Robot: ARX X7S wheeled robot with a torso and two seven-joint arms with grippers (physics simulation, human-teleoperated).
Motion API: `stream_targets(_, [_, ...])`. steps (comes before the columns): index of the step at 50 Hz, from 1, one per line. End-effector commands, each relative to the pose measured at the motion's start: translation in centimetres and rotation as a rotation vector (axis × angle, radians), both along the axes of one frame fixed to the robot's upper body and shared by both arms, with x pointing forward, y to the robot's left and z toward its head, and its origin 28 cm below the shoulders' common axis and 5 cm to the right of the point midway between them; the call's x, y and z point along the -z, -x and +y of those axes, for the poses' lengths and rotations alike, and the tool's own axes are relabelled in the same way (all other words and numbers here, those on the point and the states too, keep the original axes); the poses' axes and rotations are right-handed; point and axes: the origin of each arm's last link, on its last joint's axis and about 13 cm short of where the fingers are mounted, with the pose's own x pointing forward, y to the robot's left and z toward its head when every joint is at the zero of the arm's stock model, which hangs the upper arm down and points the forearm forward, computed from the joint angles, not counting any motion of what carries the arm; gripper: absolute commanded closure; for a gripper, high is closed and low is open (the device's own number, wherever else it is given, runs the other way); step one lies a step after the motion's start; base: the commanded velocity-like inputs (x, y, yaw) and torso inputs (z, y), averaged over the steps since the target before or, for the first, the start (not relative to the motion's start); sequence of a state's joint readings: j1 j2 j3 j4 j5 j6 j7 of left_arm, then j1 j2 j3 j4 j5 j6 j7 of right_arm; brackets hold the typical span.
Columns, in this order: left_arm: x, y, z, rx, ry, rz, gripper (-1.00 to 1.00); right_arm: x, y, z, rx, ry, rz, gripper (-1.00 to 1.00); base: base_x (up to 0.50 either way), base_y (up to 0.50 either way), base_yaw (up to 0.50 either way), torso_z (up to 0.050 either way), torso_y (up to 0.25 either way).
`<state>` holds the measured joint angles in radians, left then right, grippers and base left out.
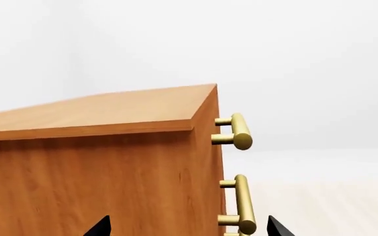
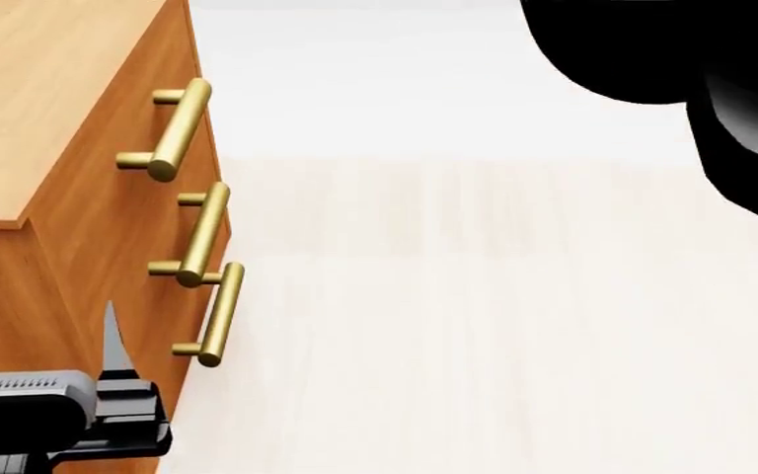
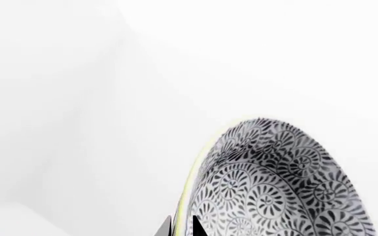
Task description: Close the top drawer of the cabinet and put the bowl on top of it.
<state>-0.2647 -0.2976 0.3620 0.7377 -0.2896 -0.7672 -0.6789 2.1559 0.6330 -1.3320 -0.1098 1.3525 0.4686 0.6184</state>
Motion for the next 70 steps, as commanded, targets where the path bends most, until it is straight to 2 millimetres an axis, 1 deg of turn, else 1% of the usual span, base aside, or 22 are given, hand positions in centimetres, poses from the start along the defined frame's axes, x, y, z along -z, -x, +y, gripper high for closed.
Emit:
stream_targets(1, [0.0,0.0,0.1,-0.016,-0.025,-0.032,-1.00,-2.1,-0.7,2.7,-0.051,0.012,-0.036,1.00,0.00,0.00,0.00,0.000,0.000])
stream_targets(8, [0.1,-0.1,0.2,0.000,-0.013,-0.023,-1.00,-2.4,-0.4,3.8,-0.077,0.022,-0.042,1.00,0.00,0.00,0.00,0.000,0.043])
stream_targets(17, [0.0,-0.1,0.2,0.001,-0.017,-0.023,-1.00,-2.5,-0.2,4.6,-0.102,0.026,-0.046,1.00,0.00,0.00,0.00,0.000,0.250])
stream_targets(23, [-0.1,0.0,0.3,0.005,-0.008,-0.024,-1.00,-2.5,-0.1,5.6,-0.130,0.041,-0.047,1.00,0.00,0.00,0.00,0.000,0.250])
stream_targets(36, [-0.1,-0.1,0.6,0.022,-0.003,-0.043,-1.00,-2.4,-0.4,7.1,-0.163,0.068,-0.046,1.00,0.00,0.00,0.00,0.003,0.250])
stream_targets(52, [-0.2,0.0,0.7,0.019,0.002,-0.042,-1.00,-1.9,-0.3,7.9,-0.185,0.098,-0.040,1.00,0.00,0.00,0.00,0.013,0.250])
stream_targets(70, [-0.1,-0.1,0.7,0.031,0.006,-0.030,-1.00,-0.8,-0.8,9.0,-0.216,0.118,-0.020,1.00,0.00,0.00,0.00,0.014,0.250])
